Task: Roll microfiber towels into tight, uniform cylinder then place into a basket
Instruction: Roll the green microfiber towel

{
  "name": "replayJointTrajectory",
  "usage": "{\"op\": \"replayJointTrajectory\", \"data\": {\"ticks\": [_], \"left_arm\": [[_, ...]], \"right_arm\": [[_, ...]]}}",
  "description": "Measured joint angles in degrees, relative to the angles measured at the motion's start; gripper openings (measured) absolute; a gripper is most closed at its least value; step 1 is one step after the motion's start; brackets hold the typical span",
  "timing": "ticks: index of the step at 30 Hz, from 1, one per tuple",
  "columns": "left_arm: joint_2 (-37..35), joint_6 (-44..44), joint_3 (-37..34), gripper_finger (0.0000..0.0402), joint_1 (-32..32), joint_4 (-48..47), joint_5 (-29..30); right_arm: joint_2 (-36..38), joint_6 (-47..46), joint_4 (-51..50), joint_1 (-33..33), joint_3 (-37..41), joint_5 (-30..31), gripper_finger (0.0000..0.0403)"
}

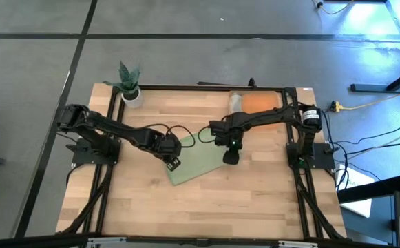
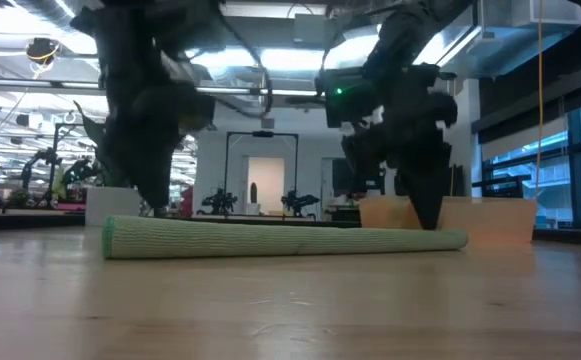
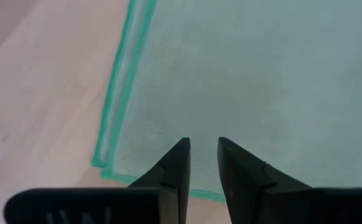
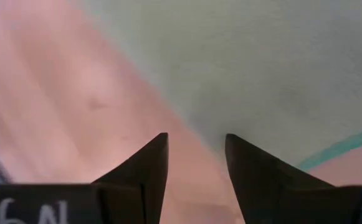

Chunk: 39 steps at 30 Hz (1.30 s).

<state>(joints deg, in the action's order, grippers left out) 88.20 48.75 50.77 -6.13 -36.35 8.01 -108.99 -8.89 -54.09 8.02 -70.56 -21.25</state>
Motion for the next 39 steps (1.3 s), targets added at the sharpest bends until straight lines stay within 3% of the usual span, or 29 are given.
{"op": "replayJointTrajectory", "data": {"ticks": [6,11,15,23,39], "left_arm": [[4.85,0.16,-1.34,0.0071,-0.03,0.10,-0.19],[8.22,0.13,-1.08,0.0071,-0.10,0.01,-3.93],[8.54,0.55,-1.02,0.0071,-1.34,0.33,-5.30],[7.89,3.60,-1.28,0.0071,-5.73,0.29,-11.01],[8.18,15.16,-1.52,0.0071,-13.25,11.39,-9.68]], "right_arm": [[0.00,-1.62,5.15,0.06,2.84,5.39,0.0161],[0.20,-1.51,12.10,0.19,4.24,7.65,0.0161],[0.17,-1.54,14.64,0.39,4.26,8.16,0.0161],[0.09,-1.38,19.77,0.73,4.30,14.89,0.0161],[-0.22,4.63,36.50,4.26,4.50,22.36,0.0161]]}}
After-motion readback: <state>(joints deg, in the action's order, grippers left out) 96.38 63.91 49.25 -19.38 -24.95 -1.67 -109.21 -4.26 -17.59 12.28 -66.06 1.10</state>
